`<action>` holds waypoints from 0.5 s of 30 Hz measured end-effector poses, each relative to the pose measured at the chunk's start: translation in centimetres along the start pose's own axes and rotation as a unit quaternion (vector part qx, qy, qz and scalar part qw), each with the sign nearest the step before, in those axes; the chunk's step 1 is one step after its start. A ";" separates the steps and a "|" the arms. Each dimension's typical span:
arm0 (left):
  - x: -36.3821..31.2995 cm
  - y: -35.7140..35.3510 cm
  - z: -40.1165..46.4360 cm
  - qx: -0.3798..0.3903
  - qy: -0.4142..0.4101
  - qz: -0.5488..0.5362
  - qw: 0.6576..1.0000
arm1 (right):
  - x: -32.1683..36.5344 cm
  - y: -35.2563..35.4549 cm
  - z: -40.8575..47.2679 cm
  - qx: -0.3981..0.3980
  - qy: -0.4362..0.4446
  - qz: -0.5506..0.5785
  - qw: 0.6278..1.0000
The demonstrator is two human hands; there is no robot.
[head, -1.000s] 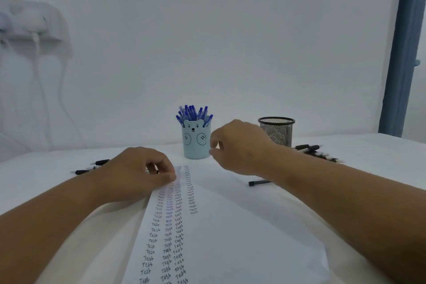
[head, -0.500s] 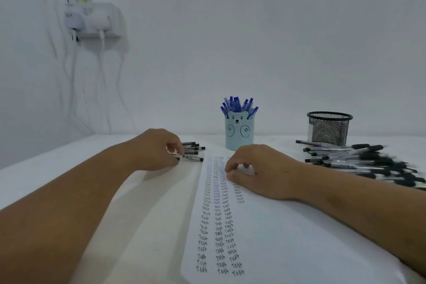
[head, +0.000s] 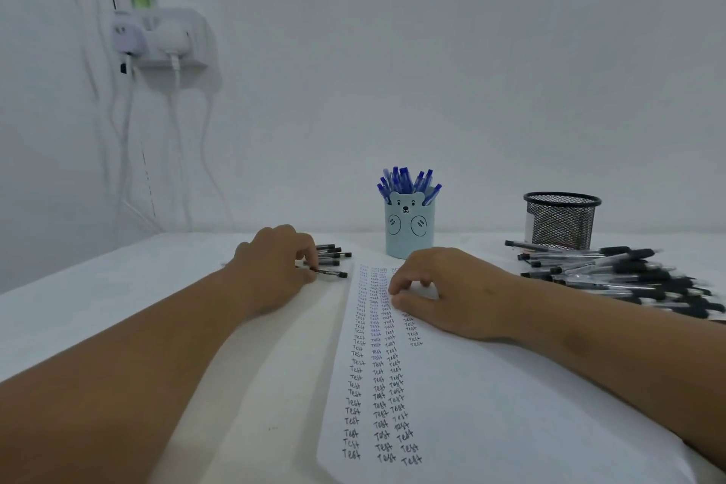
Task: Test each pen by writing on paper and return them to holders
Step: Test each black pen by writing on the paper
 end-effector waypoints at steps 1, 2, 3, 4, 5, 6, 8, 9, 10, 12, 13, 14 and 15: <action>0.1 0.1 0.0 -0.013 -0.004 -0.015 1.000 | 0.0 0.0 0.0 0.000 0.000 -0.001 1.000; 0.2 0.3 0.1 -0.031 -0.005 -0.036 0.999 | 0.0 0.0 0.0 0.001 -0.001 -0.001 1.000; 0.4 0.6 0.2 -0.055 -0.006 -0.061 0.997 | 0.0 0.0 0.0 0.002 -0.003 -0.001 1.000; 0.4 1.2 0.2 -0.088 -0.010 -0.089 0.992 | 0.0 0.0 0.0 0.003 -0.003 0.000 1.000; 0.2 2.0 0.1 -0.128 -0.018 -0.119 0.984 | 0.0 0.0 0.0 0.004 -0.002 0.000 1.000; -0.1 3.0 -0.1 -0.173 -0.025 -0.153 0.973 | 0.1 0.0 0.0 0.004 0.000 0.000 1.000; -0.6 4.7 -0.6 -0.242 -0.014 -0.237 0.941 | 0.2 -0.1 0.0 0.006 0.004 -0.002 1.000; -0.7 5.2 -0.7 -0.255 0.010 -0.290 0.922 | 0.2 -0.1 0.0 0.006 0.004 -0.005 1.000; -0.9 5.4 -0.7 -0.256 0.036 -0.352 0.899 | 0.3 -0.1 0.0 0.007 0.004 -0.006 1.000; -1.4 5.3 -0.5 -0.235 0.083 -0.479 0.842 | 0.2 -0.1 -0.1 0.007 0.005 -0.006 1.000; -1.4 5.2 -0.3 -0.216 0.104 -0.532 0.812 | 0.2 -0.1 0.0 0.008 0.004 -0.006 1.000; -1.4 4.9 -0.2 -0.191 0.122 -0.589 0.776 | 0.1 -0.1 0.0 0.008 0.004 -0.007 1.000; -1.5 4.6 -0.1 -0.160 0.133 -0.651 0.730 | 0.1 -0.1 0.0 0.007 0.004 -0.006 1.000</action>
Point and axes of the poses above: each hand's wrist, its own z-axis towards the middle knuckle, its own y-axis out of the back of the hand, x = y × z, the point moved 5 cm from there along z, towards the middle knuckle, and after that the axes turned 10 degrees about z, right-handed, at the moved point
